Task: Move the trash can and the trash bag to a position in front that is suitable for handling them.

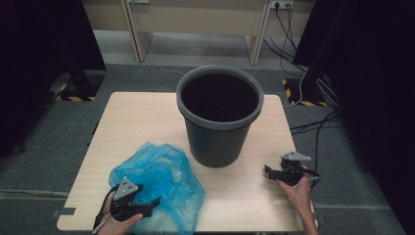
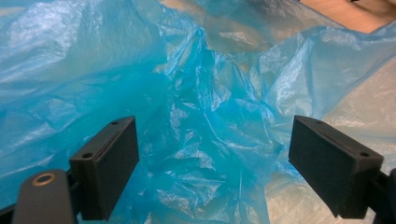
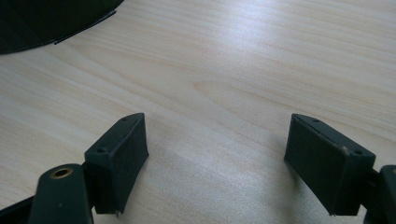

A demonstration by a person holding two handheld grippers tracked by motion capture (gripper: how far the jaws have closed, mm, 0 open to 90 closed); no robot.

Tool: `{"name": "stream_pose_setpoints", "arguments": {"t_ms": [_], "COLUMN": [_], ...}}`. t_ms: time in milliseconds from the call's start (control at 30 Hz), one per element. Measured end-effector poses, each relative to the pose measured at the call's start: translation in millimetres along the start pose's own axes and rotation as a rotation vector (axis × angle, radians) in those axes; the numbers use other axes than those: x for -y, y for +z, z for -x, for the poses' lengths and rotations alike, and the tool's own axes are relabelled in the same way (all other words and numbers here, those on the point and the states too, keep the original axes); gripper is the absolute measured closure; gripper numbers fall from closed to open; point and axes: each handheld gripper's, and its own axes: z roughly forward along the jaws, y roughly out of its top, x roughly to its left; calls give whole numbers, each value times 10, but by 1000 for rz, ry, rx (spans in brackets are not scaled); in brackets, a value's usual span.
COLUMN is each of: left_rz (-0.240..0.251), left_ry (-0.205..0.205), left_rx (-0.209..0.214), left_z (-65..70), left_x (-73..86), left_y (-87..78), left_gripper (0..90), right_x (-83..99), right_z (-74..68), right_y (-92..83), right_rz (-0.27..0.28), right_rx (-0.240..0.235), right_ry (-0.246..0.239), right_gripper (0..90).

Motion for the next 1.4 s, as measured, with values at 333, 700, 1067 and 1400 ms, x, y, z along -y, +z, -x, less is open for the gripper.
{"name": "stream_pose_setpoints", "arguments": {"t_ms": [333,700,1067,1400], "left_rz": [-23,-76,-63,-37], "left_ry": [5,0,3,-16], "left_rx": [-24,-116,-211,-243], "left_z": [9,-290,-815,-1129], "left_x": [18,-149,-583,-865], "left_y": [98,369,760,987], "left_gripper": [160,187,198,198], "right_x": [0,0,-1,-4], "right_z": [0,0,0,-2], "right_y": [0,0,2,5], "right_rz": [0,0,0,-1], "right_rx": [0,0,0,1], "right_ry": [0,0,0,3], "right_gripper": [215,215,214,209]}}
